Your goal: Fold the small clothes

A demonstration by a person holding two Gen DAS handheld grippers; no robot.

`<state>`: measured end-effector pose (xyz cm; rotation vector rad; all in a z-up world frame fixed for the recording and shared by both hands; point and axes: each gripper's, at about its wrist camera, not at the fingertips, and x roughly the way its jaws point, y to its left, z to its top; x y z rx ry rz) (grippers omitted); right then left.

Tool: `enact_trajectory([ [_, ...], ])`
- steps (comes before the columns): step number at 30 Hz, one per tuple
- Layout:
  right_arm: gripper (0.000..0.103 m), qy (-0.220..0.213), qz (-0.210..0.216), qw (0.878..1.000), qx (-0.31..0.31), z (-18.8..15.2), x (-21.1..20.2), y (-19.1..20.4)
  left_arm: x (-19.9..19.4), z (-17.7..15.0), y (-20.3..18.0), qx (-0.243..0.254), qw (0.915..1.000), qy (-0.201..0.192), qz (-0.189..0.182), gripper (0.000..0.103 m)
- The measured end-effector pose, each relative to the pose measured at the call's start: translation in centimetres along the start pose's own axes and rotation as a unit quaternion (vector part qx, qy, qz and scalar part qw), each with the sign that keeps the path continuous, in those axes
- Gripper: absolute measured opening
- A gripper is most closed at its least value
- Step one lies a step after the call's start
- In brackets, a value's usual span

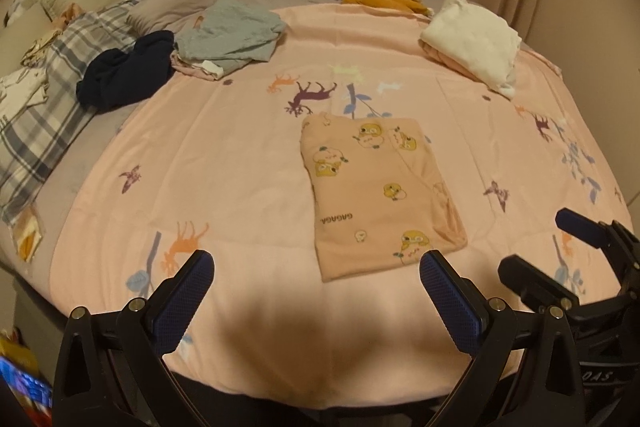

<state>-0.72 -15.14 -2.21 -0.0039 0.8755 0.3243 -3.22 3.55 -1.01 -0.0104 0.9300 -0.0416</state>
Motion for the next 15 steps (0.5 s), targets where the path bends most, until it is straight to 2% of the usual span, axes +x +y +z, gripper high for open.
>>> enact_trajectory([
  [15, 0.103, -0.001, -0.003, 1.0, 0.01, 0.01, -0.17, -0.64, -0.22, -0.3, -0.43, 0.006, 1.0, 0.0, -0.002, 0.101],
])
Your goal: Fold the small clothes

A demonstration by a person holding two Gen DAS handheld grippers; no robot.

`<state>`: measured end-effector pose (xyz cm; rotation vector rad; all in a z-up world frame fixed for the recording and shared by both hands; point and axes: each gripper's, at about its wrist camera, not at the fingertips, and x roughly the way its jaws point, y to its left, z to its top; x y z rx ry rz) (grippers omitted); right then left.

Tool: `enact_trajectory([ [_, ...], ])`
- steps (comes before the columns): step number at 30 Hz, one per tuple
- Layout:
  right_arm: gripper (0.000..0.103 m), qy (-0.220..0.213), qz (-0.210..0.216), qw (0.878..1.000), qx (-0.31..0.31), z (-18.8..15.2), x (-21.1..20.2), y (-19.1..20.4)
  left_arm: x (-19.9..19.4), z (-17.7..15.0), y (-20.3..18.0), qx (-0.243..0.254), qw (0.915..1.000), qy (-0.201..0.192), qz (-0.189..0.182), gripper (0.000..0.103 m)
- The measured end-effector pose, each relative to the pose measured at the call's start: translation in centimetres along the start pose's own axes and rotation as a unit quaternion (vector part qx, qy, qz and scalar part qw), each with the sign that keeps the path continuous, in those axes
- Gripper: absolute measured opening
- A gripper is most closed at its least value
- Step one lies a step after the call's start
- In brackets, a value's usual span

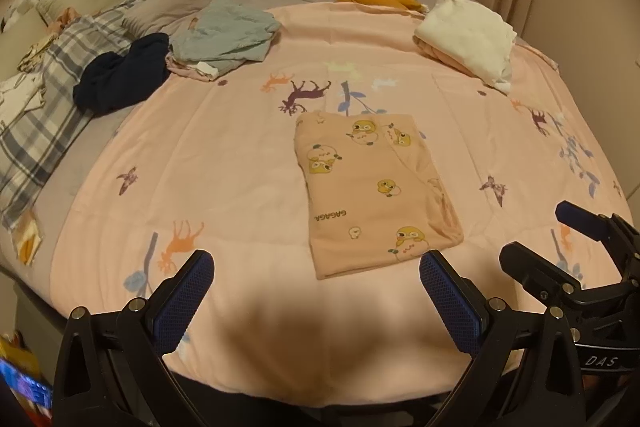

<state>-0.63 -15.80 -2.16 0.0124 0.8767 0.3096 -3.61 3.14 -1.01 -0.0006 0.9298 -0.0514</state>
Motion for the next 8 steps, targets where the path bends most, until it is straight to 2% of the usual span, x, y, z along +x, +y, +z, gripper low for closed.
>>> enact_trajectory([
  [8, 0.103, 0.0, 0.0, 1.0, 0.0, 0.05, 0.04, 0.07, 0.13, 0.09, 0.21, -0.003, 1.0, 0.001, 0.0, 0.101],
])
